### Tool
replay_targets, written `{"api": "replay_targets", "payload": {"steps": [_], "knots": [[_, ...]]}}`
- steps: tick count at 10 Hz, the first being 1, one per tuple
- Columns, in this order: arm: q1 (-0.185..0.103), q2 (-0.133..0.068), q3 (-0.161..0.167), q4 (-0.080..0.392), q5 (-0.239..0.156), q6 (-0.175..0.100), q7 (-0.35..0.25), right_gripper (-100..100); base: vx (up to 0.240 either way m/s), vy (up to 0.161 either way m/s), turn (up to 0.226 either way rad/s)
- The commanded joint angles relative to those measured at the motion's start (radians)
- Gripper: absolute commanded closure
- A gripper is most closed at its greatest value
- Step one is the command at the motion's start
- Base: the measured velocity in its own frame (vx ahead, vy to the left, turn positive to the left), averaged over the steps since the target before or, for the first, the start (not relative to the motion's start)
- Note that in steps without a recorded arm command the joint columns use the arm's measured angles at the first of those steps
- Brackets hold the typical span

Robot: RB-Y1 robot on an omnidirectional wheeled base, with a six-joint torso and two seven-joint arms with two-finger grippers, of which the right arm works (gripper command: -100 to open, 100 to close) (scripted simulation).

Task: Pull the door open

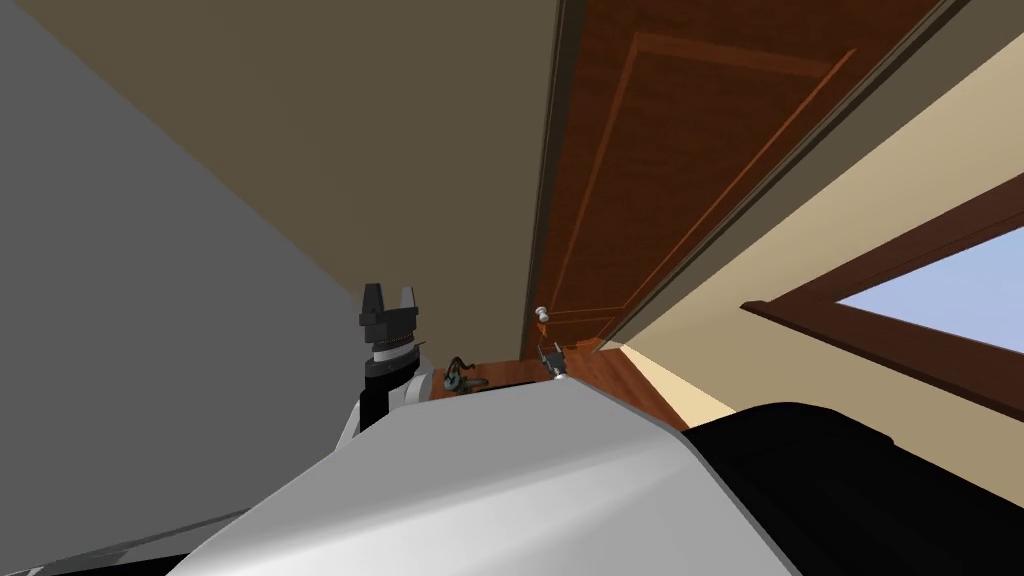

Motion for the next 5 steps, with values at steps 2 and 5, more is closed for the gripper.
{"api": "replay_targets", "payload": {"steps": [2,5], "knots": [[-0.069,-0.028,-0.034,0.065,-0.016,0.004,0.000,-100,-0.018,0.041,0.111],[-0.159,-0.055,-0.078,0.152,-0.036,0.009,-0.001,-100,-0.002,0.036,0.098]]}}
